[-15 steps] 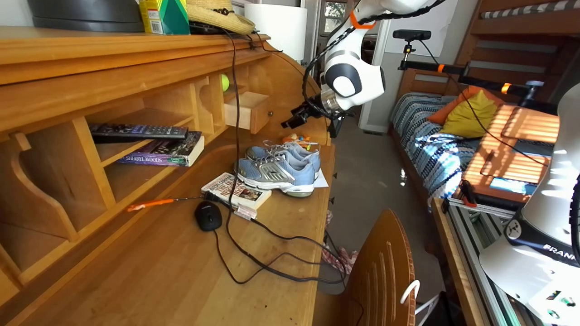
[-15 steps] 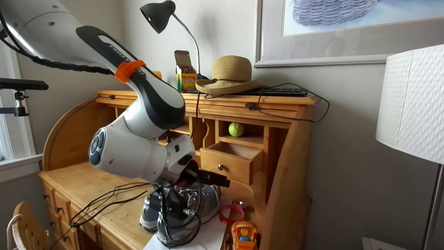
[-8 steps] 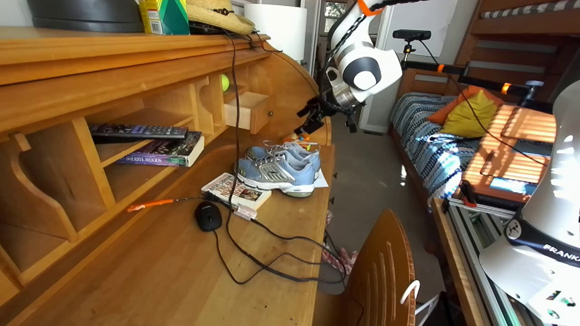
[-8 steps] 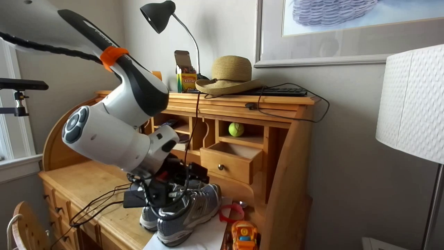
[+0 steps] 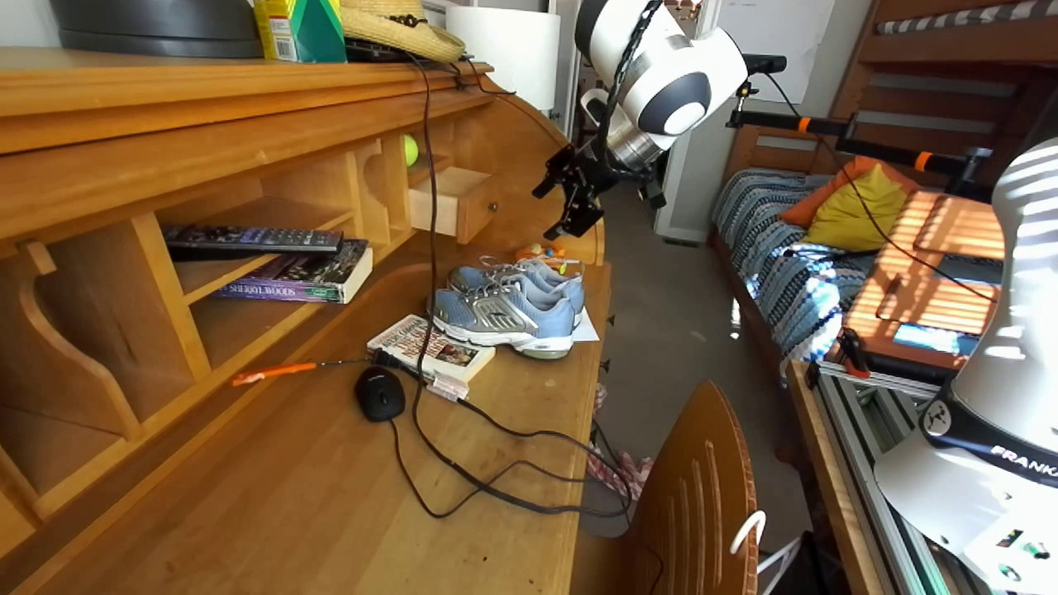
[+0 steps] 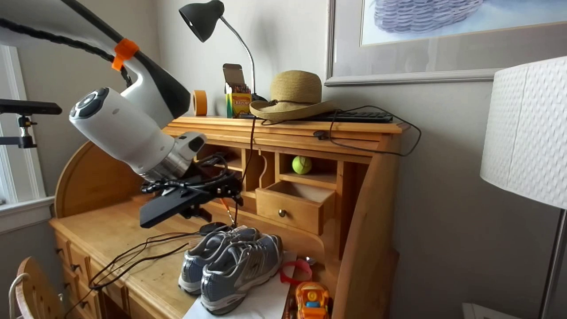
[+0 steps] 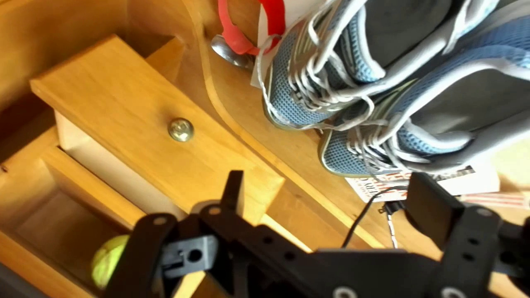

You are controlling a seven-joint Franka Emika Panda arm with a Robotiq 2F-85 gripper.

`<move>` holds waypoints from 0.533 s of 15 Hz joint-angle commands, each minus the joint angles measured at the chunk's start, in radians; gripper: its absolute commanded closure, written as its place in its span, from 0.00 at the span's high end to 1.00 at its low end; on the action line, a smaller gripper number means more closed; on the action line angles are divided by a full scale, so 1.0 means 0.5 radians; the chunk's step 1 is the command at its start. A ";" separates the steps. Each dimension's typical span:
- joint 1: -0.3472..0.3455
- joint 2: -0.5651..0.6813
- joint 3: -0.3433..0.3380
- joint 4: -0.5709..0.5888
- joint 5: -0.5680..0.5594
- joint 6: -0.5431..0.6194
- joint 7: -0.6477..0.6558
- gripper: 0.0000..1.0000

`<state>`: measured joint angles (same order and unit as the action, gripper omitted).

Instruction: Open the drawer on the right then pick up the remote control and put it on the countertop.

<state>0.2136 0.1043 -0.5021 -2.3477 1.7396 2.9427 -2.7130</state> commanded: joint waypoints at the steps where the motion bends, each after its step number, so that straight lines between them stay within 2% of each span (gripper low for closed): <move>1: 0.078 -0.312 0.039 -0.278 -0.324 0.144 -0.083 1.00; 3: 0.081 -0.423 0.057 -0.325 -0.521 0.156 -0.083 1.00; 4: 0.069 -0.225 0.056 -0.198 -0.368 0.118 0.000 1.00; 8: 0.072 -0.374 0.063 -0.266 -0.486 0.120 -0.002 1.00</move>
<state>0.2497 -0.0827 -0.4705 -2.4808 1.4964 3.0026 -2.7138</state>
